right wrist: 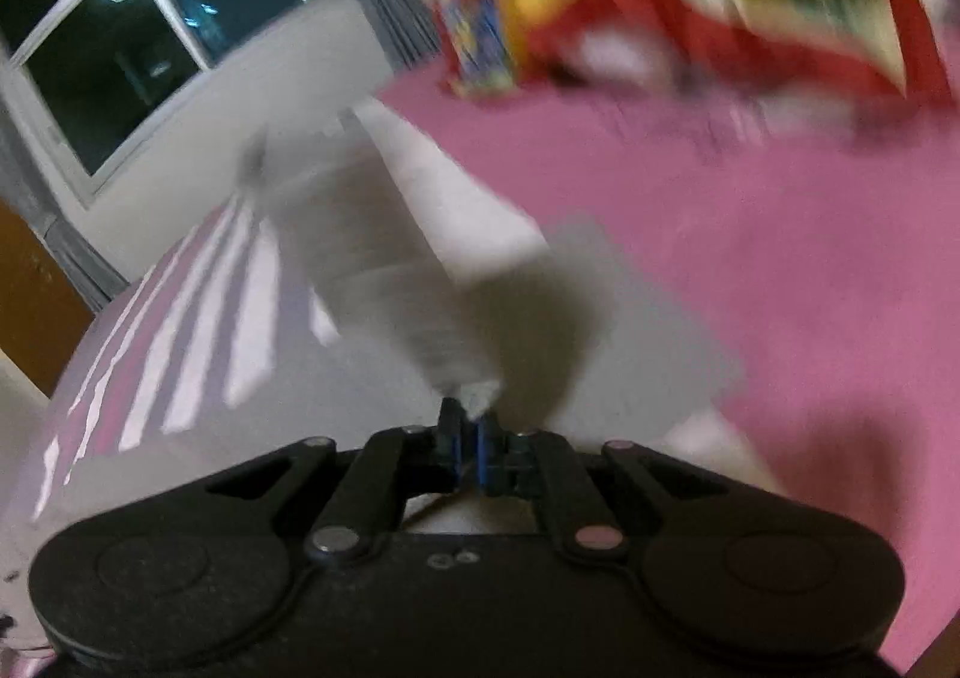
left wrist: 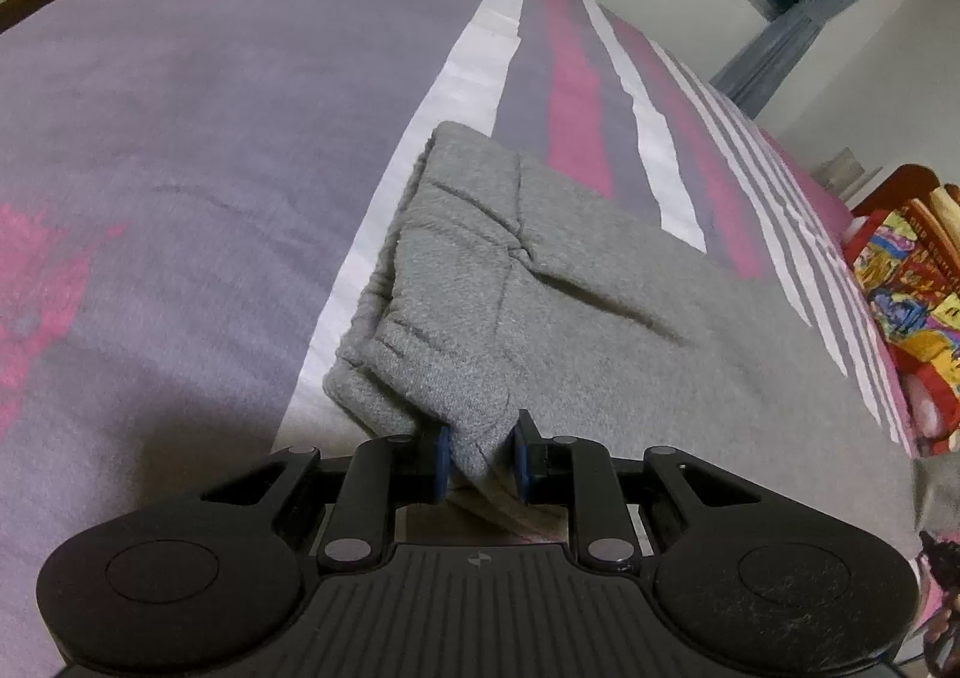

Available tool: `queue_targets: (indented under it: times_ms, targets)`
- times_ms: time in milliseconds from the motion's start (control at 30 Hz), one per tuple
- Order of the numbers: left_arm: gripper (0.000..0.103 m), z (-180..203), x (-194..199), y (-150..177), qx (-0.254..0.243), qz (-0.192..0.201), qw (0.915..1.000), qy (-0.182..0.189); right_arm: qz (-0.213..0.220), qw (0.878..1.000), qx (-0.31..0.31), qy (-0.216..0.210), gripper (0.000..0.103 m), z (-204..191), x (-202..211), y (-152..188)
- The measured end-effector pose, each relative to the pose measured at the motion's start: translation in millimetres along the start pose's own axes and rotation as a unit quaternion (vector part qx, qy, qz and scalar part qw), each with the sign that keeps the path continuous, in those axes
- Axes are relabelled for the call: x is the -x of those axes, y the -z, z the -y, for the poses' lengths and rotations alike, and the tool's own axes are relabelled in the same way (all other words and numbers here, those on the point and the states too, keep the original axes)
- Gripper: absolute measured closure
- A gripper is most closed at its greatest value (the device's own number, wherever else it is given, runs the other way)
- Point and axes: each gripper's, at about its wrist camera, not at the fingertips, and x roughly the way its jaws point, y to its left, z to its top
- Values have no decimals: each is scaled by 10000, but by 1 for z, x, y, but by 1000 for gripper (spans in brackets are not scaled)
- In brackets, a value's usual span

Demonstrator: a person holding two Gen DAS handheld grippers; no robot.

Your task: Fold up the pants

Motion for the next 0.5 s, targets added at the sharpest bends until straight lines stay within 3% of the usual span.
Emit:
queue_targets:
  times_ms: [67,200,233,333,433,500]
  targets:
    - [81,2,0,-1,-30,-7,10000,-51,154,9984,-501,-217,85,12,6,4]
    - [81,3,3,2,16,155,9999,-50,386,9930,-1104,-166,80,27,9,4]
    - [81,3,4,3,63,236,9997,-18,370,9916,-1222,-186,80,30,7,4]
    - [81,0,3,6,252,350,9991,21,299,9913,-1285,34,97,30,5,-1]
    - [81,0,11,4,354,632,9973,63,281,9959,-843,161,99,15,8,-17]
    - [82,0,20,3,379,835,9957,166,530,9960,-711,-113,99,6,25,-27]
